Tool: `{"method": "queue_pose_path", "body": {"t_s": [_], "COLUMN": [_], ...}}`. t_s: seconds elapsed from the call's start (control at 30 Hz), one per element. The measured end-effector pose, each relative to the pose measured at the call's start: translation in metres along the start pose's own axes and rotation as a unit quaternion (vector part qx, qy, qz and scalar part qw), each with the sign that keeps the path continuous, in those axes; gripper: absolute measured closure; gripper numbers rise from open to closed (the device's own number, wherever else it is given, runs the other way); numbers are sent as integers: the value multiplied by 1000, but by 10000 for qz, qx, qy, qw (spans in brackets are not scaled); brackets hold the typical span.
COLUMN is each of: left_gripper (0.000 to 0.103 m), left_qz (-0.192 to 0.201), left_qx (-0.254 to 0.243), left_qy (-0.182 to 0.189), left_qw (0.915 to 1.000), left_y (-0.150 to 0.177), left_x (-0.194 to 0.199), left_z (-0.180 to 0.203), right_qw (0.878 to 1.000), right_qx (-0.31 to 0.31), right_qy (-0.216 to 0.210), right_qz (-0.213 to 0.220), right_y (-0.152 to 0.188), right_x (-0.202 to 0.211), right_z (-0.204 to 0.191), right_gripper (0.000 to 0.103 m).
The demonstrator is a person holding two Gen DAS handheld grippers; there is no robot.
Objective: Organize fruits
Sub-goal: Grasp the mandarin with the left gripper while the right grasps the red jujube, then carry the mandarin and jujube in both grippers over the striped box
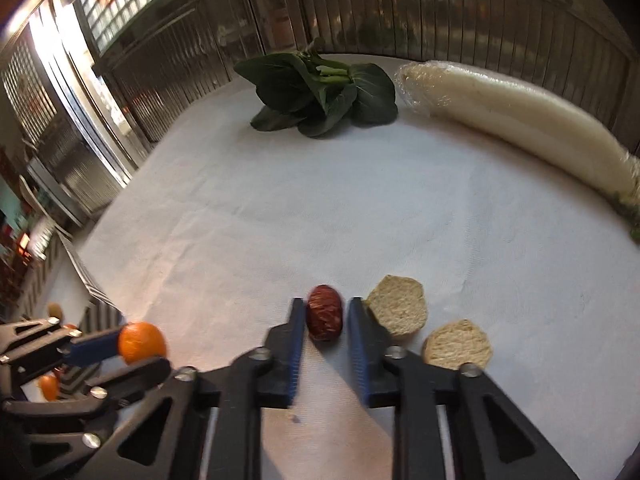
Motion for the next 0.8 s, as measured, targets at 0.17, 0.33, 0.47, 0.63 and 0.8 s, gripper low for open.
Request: {"method": "queue_pose_path", "body": {"t_s": [0.17, 0.33, 0.47, 0.63, 0.8], "left_gripper": [73, 73, 73, 73, 73], "left_qz": [61, 94, 148, 215, 237], "left_qx": [-8, -51, -88, -147, -89], "left_qy": [-17, -36, -71, -140, -207], "left_qw": [10000, 9999, 9998, 9996, 9995], "left_y": [5, 17, 28, 43, 61], "left_x": [8, 21, 36, 56, 73], "left_z": [0, 2, 0, -4, -15], "right_qw": [9998, 9995, 9994, 9991, 9988], "right_qx": [-171, -243, -260, -226, -53], "right_qy": [-91, -116, -167, -294, -463], "right_qz": [70, 139, 165, 211, 154], "right_y": [16, 35, 49, 65, 80], "right_x": [24, 55, 76, 97, 110], "right_z": [1, -9, -24, -44, -71], "right_gripper": [85, 85, 85, 85, 85]}}
Point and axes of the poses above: each gripper's, at about its wrist camera, not at the fingertips, and x roughly against the way its jaws point, z to its right, y to its underside, the point moved 2 cm from there along -x, roughly the way its jaws point, and after that the axes turned 5 degrees about z, right-handed, at the moved point
